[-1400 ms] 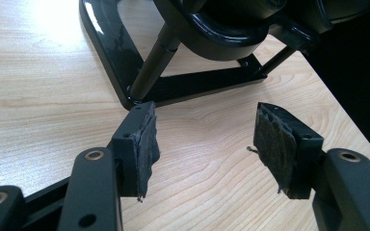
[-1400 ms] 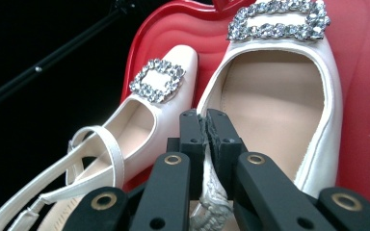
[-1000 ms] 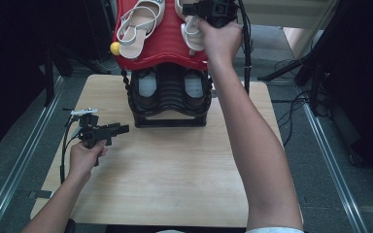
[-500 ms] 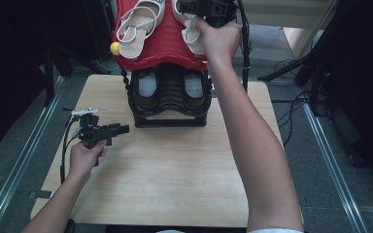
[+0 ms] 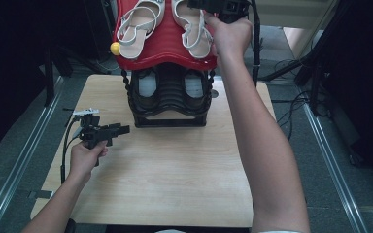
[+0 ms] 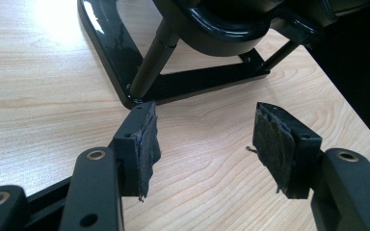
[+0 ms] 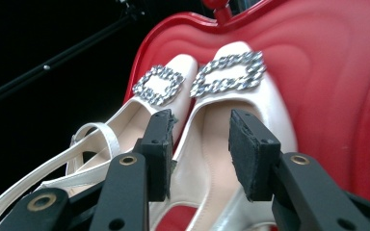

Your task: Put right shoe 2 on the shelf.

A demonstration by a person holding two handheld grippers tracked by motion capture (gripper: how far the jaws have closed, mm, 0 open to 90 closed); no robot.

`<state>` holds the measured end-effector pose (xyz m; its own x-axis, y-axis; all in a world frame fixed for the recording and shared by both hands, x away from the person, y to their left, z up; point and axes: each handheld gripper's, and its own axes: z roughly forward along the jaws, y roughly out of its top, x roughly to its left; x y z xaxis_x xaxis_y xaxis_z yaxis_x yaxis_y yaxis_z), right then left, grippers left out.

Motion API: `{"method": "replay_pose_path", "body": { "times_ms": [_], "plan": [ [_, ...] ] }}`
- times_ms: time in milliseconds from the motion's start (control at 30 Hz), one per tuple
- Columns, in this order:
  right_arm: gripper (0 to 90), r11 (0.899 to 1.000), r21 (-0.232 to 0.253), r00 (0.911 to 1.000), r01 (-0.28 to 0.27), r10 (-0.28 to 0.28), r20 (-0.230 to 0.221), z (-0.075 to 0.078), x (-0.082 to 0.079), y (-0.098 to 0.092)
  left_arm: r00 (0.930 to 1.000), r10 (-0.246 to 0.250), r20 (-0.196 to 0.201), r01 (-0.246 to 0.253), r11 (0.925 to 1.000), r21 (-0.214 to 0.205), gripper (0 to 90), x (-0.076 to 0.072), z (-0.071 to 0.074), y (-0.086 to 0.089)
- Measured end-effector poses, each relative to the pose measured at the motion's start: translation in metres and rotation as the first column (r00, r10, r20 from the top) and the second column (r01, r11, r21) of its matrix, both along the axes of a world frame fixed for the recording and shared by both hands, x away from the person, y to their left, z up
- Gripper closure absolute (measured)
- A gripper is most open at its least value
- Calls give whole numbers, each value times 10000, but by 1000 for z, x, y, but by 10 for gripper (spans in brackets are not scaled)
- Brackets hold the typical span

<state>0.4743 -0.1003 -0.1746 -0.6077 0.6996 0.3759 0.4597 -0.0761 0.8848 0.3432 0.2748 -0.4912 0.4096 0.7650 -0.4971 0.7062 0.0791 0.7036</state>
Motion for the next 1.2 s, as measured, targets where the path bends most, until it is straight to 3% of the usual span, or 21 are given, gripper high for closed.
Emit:
{"method": "replay_pose_path", "body": {
  "times_ms": [267,433,500,733,833,933,1200],
  "plan": [
    [617,9997,-225,9996,116,-111,250,0,-1,-16,10000,-63,40,62,9998,190,436,0,0,-2],
    [510,9999,-109,9998,-12,14,183,-4,-2,-22,9999,-80,70,79,9998,172,430,-1,1,0],
    [504,9989,-461,9996,12,1,268,-6,-4,-25,10000,-27,43,27,9999,129,429,-1,1,1],
    [453,9982,-473,9989,365,-351,308,-24,-6,-44,10000,76,-17,-76,10000,16,421,-2,1,2],
    [447,9957,-762,9983,532,-512,273,-32,-6,-52,10000,87,-7,-87,10000,49,421,-1,0,1],
    [447,9959,-639,9977,643,-629,241,-39,-7,-62,10000,6,-34,-5,9999,155,420,-1,0,2],
    [442,9960,-422,9969,784,-779,136,-58,-12,-82,9997,215,-131,-217,9997,-129,403,-1,1,4]
  ]
}}
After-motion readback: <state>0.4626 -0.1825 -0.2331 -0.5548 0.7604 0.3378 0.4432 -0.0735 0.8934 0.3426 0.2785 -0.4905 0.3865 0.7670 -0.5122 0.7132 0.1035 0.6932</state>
